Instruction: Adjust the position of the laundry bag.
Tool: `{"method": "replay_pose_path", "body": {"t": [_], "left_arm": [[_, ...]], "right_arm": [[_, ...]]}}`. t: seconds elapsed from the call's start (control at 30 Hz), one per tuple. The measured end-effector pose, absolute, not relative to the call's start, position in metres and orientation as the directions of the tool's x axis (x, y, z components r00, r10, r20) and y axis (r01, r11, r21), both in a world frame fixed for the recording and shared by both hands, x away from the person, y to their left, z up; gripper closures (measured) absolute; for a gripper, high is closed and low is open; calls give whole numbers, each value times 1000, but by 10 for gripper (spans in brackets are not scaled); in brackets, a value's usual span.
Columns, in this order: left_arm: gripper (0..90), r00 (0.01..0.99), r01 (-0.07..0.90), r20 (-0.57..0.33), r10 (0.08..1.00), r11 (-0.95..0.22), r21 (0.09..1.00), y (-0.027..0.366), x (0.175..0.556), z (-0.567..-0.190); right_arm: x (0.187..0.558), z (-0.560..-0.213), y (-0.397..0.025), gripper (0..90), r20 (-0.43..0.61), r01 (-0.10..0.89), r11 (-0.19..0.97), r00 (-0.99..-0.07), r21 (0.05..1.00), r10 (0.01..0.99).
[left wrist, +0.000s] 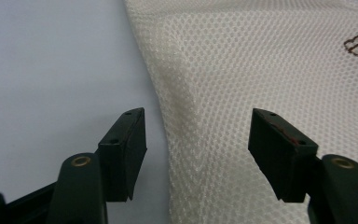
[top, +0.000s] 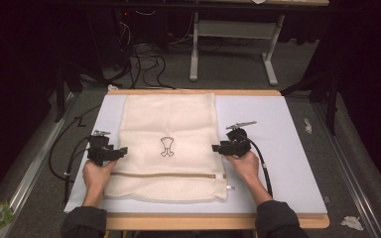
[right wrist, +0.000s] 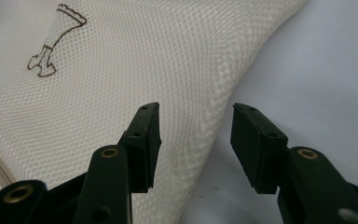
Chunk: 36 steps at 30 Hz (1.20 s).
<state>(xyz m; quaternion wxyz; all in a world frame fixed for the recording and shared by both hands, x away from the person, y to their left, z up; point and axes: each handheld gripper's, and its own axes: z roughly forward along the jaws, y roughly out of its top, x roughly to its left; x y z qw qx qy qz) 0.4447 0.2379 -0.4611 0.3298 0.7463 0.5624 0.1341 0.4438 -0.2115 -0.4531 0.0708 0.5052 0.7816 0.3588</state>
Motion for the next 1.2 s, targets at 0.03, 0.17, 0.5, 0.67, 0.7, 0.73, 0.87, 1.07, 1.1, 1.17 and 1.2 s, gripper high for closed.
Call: {"method": "replay_pose_path", "body": {"t": [0.03, 0.17, 0.5, 0.67, 0.7, 0.73, 0.87, 1.07, 1.1, 1.17, 1.2], "left_arm": [[393, 335, 748, -155, 929, -162, 644, 238, 445, -462], [572, 337, 758, -182, 924, -152, 635, 240, 448, -464], [861, 366, 762, -170, 915, -191, 619, 239, 451, -463], [871, 365, 755, -192, 911, -169, 633, 241, 451, -465], [871, 362, 757, -199, 911, -163, 633, 241, 451, -465], [872, 363, 760, -207, 908, -161, 629, 242, 452, -464], [873, 368, 748, -215, 904, -150, 646, 242, 450, -461], [875, 370, 751, -231, 900, -143, 644, 239, 452, -461], [875, 372, 751, -227, 900, -148, 644, 238, 453, -461], [875, 371, 748, -228, 900, -145, 648, 236, 454, -460], [876, 373, 747, -234, 898, -141, 649, 235, 454, -460]], "right_arm": [[444, -454, -210, 531, 252, 742, 233, -478, 629, 841], [449, -461, -204, 590, 227, 755, 254, -470, 605, 853], [450, -464, -205, 837, 237, 758, 265, -481, 596, 844], [449, -462, -205, 864, 227, 742, 273, -496, 612, 838], [448, -462, -205, 865, 231, 744, 270, -493, 611, 839], [449, -461, -206, 865, 229, 742, 273, -497, 612, 837], [449, -461, -208, 867, 238, 743, 264, -494, 615, 836], [451, -462, -213, 870, 261, 744, 236, -485, 626, 835], [451, -462, -213, 870, 262, 742, 234, -485, 628, 834], [450, -462, -215, 870, 257, 741, 239, -487, 628, 835], [450, -462, -215, 871, 258, 741, 239, -487, 628, 834]]}}
